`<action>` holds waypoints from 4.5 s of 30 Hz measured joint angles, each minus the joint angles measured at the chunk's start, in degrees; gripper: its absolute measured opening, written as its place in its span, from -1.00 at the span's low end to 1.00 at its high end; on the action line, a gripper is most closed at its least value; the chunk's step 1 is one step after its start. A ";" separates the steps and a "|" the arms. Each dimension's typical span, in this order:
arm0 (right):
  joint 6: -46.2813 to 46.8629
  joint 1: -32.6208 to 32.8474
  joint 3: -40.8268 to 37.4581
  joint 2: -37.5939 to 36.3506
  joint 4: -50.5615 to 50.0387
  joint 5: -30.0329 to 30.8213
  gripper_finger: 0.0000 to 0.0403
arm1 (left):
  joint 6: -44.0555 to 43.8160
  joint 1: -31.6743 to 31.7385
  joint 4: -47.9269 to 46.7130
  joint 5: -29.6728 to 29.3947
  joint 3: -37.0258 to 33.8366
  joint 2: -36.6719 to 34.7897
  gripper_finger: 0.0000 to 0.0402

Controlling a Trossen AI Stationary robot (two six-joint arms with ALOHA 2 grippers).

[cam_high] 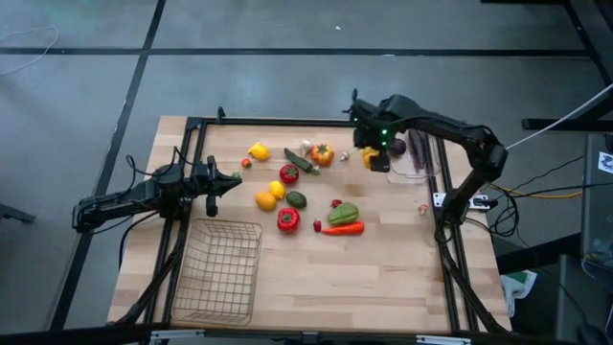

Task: Sort produce into baskets
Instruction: Put the yellow bell pepper into the transparent bin, then put the green chayote into the transparent bin

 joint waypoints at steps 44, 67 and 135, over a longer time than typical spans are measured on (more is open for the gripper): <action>-2.77 -19.38 -24.39 -0.74 4.30 -1.56 0.44 | 0.00 0.00 0.00 -0.01 0.01 0.00 -0.95; -2.29 -19.34 -16.08 -0.69 -4.32 -6.00 0.84 | 0.00 -0.01 0.01 -0.02 0.00 0.02 -0.95; 14.61 27.49 -11.11 0.86 28.84 -7.36 0.83 | 0.00 0.01 -0.01 0.00 0.02 0.01 -0.95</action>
